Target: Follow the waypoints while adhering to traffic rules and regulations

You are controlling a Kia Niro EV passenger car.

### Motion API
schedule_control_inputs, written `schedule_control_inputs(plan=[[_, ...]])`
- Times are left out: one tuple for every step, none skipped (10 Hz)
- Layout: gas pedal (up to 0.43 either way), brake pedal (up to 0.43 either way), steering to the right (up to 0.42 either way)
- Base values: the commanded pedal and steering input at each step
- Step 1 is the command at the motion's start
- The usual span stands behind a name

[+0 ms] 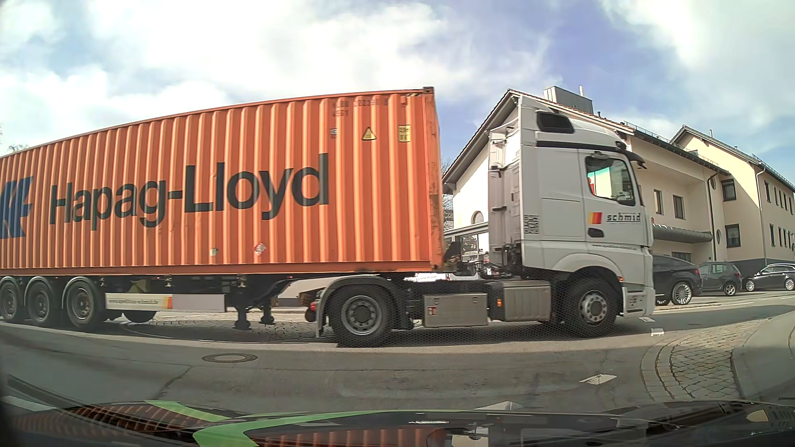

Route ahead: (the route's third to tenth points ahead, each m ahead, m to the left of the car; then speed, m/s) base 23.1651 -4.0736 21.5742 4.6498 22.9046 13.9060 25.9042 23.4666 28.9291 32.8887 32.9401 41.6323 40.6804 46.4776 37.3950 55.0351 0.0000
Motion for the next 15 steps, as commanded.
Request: schedule_control_inputs(plan=[[0.0, 0.396, 0.104], [0.0, 0.396, 0.104], [0.0, 0.39, 0.104], [0.0, 0.384, 0.104], [0.0, 0.372, 0.104], [0.0, 0.372, 0.104], [0.0, 0.372, 0.104], [0.0, 0.323, 0.104], [0.0, 0.012, 0.104], [0.0, 0.0, 0.104], [0.079, 0.0, 0.104], [0.197, 0.0, 0.104], [0.197, 0.0, 0.104], [0.339, 0.0, 0.105], [0.398, 0.0, 0.108]])
